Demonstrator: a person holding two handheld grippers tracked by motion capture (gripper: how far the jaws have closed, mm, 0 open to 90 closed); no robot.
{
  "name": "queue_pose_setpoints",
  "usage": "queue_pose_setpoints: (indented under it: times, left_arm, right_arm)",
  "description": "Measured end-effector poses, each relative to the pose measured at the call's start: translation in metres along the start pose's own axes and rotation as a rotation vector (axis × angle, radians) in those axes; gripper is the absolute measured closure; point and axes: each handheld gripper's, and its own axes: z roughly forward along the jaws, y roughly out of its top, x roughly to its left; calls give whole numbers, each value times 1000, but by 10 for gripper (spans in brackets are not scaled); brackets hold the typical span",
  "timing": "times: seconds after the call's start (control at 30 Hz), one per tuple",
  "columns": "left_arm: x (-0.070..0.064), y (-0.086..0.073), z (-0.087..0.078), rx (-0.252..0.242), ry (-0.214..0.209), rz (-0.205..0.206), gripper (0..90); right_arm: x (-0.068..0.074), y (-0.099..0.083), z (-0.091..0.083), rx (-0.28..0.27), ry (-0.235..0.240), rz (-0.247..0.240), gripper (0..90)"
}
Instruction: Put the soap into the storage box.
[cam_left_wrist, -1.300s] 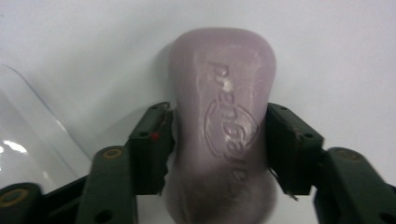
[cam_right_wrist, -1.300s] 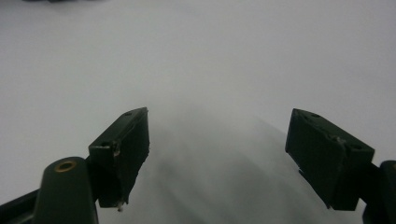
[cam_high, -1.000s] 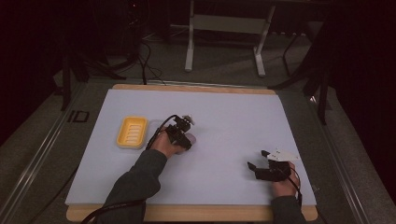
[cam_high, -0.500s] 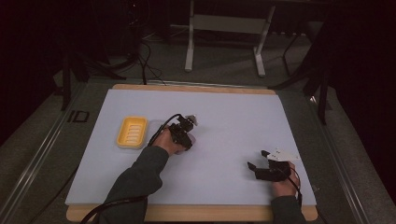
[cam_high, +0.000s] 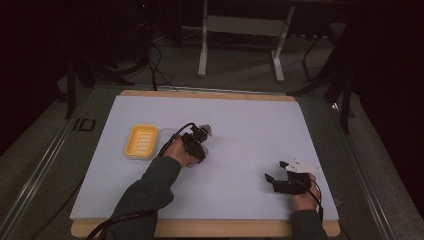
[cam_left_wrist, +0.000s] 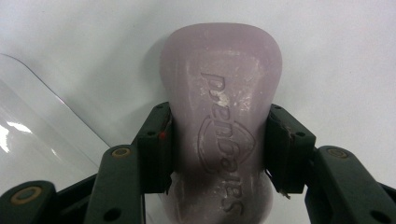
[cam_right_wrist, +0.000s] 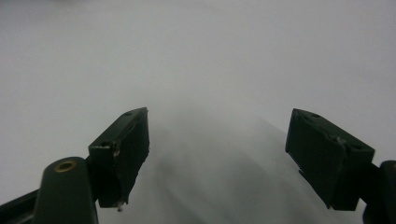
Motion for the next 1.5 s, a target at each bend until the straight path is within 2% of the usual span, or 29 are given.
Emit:
queue_pose_setpoints:
  times: [0.47,0.83,1.5]
  left_arm:
    - [-2,3,-4,23,14,40,503]
    - [0,3,-11,12,6,39,503]
    - [8,-1,-29,-17,0,16,503]
  right_arm:
    - [0,0,0,-1,1,1,213]
    - [0,0,0,-1,0,-1,213]
    - [0,0,-1,-4,-1,1,212]
